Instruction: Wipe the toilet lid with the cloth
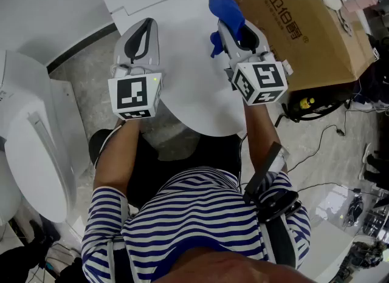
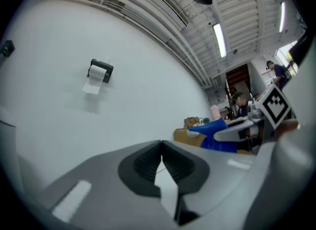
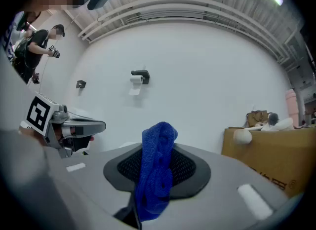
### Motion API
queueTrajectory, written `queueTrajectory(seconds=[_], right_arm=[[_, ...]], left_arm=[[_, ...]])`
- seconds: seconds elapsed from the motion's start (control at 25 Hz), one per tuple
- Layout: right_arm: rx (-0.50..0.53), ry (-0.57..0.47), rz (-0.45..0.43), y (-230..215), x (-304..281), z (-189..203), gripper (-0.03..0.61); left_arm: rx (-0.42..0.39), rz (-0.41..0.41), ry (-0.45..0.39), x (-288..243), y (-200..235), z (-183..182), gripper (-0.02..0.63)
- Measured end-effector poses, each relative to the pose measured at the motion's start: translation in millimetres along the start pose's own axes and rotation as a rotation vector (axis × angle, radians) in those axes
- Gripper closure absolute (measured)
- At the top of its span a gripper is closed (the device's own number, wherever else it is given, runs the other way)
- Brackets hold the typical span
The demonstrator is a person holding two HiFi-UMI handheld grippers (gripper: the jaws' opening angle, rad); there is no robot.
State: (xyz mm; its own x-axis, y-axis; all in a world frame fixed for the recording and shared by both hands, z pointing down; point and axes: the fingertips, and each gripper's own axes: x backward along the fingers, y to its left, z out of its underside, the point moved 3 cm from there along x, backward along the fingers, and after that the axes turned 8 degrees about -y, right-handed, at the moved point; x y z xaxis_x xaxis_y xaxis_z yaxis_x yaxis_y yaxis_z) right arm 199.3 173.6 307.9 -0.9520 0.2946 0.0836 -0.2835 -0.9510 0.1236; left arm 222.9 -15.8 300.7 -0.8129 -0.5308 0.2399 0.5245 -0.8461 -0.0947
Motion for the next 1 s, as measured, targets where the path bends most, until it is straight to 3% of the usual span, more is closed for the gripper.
queueTrajectory(seconds=[0.64, 1.0], right_arm=[[0.001, 0.042, 0.010, -0.8, -19.0, 13.9, 0.454], [0.052, 0.156, 0.056, -66.0, -151.1, 25.8, 0.448]], left_arm=[[0.004, 0.014, 0.022, -10.1, 8.2, 14.9, 0.611], [0.026, 0.010, 0.040, -20.3, 36.7, 26.0, 0.611]])
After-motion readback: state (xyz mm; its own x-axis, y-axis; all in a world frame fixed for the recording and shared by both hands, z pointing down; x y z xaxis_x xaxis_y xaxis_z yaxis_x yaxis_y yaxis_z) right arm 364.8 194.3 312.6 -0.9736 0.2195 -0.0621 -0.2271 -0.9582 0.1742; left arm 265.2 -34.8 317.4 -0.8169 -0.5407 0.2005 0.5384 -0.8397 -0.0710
